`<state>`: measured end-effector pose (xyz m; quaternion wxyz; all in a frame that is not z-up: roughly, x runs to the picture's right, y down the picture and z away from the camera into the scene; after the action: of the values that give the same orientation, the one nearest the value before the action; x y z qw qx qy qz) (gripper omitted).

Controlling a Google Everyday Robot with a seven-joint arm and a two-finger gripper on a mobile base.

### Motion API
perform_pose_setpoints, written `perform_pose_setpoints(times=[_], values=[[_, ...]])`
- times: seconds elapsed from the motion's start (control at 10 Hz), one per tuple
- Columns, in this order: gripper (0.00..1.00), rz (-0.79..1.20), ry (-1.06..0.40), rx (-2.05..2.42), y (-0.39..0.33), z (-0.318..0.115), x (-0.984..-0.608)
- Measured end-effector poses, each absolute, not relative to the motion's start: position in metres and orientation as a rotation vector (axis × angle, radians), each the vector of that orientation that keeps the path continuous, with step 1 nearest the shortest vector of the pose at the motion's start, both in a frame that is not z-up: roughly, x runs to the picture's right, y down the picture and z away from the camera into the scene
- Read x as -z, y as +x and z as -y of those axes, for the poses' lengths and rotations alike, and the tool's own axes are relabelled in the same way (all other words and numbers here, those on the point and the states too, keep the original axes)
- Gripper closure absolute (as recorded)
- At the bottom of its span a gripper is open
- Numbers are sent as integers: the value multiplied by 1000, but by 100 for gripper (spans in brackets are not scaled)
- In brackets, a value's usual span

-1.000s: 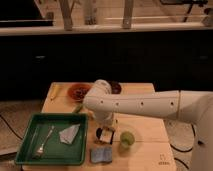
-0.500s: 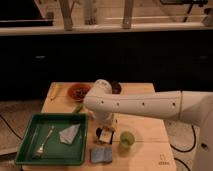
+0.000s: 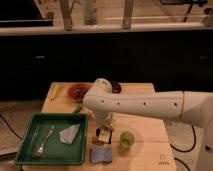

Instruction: Place eraser in metal cup

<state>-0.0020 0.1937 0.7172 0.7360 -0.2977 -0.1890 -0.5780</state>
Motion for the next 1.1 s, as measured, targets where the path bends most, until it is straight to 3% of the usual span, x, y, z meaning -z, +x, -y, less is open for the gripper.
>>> perform_pose_setpoints(times=[0.4,1.1], values=[[95,456,-649,1282,-8,-193,-717],[25,494,-665,1274,-9,-194,-717]])
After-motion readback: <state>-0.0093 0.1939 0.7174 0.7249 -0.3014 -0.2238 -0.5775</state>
